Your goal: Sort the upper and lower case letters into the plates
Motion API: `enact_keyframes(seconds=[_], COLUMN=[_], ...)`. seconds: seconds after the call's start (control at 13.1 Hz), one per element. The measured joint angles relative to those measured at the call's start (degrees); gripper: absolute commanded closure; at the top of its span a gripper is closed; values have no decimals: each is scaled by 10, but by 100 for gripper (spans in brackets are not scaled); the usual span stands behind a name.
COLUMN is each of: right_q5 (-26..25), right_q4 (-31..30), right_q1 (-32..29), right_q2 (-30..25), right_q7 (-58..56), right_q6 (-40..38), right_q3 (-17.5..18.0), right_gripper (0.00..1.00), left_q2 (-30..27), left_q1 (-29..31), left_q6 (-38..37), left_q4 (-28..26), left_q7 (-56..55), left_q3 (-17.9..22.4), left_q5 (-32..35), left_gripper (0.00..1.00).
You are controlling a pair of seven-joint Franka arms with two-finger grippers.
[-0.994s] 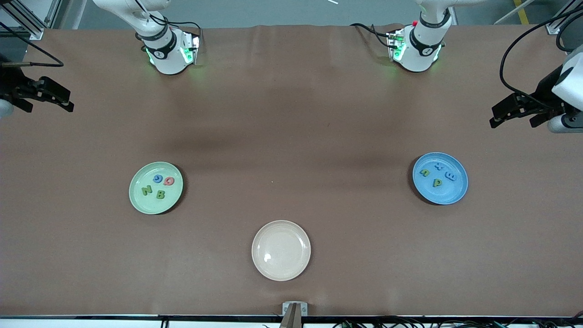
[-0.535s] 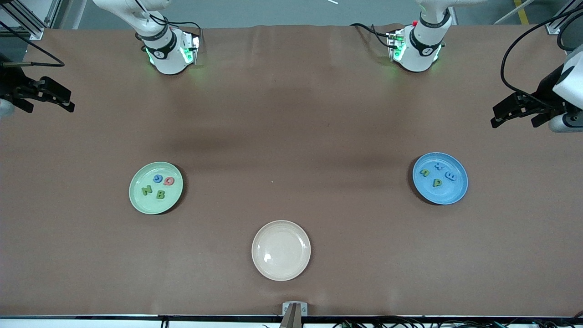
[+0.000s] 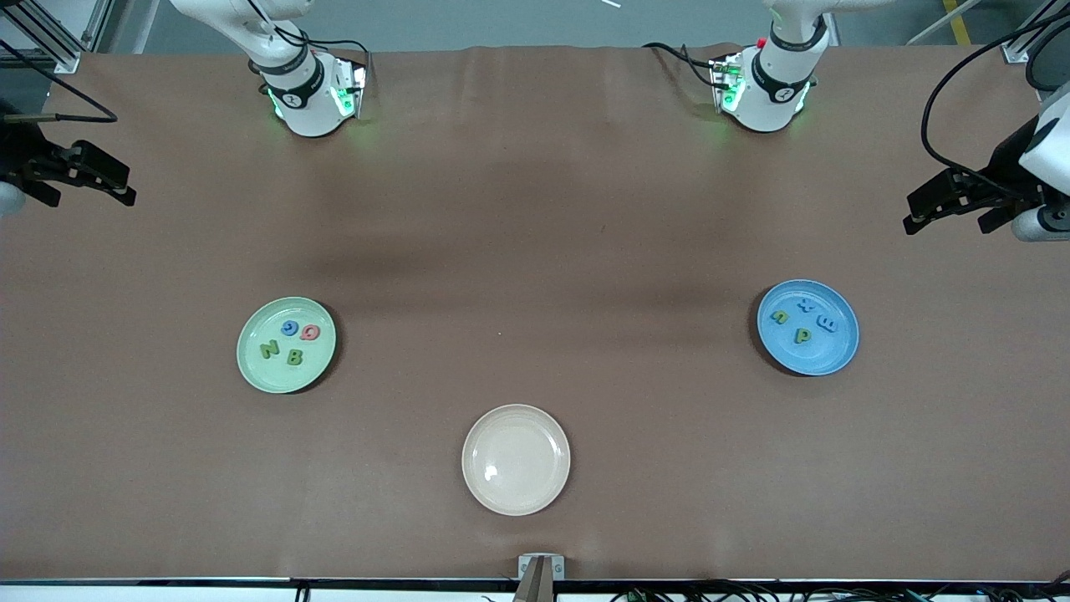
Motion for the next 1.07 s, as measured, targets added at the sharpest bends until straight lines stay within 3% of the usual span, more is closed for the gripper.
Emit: enact_keyframes(seconds=[1.07], right_q5=[12], right_q4=[6], right_q1=[0], right_q2=[0], right_q7=[0], right_q6=[-12], right_q3=[-2], right_gripper=[0], left_q2=[-6], left_q1=[0], left_q6=[0], left_q4=[5], left_q7=[0], left_q3=[1], left_q5=[0], left_gripper=[0])
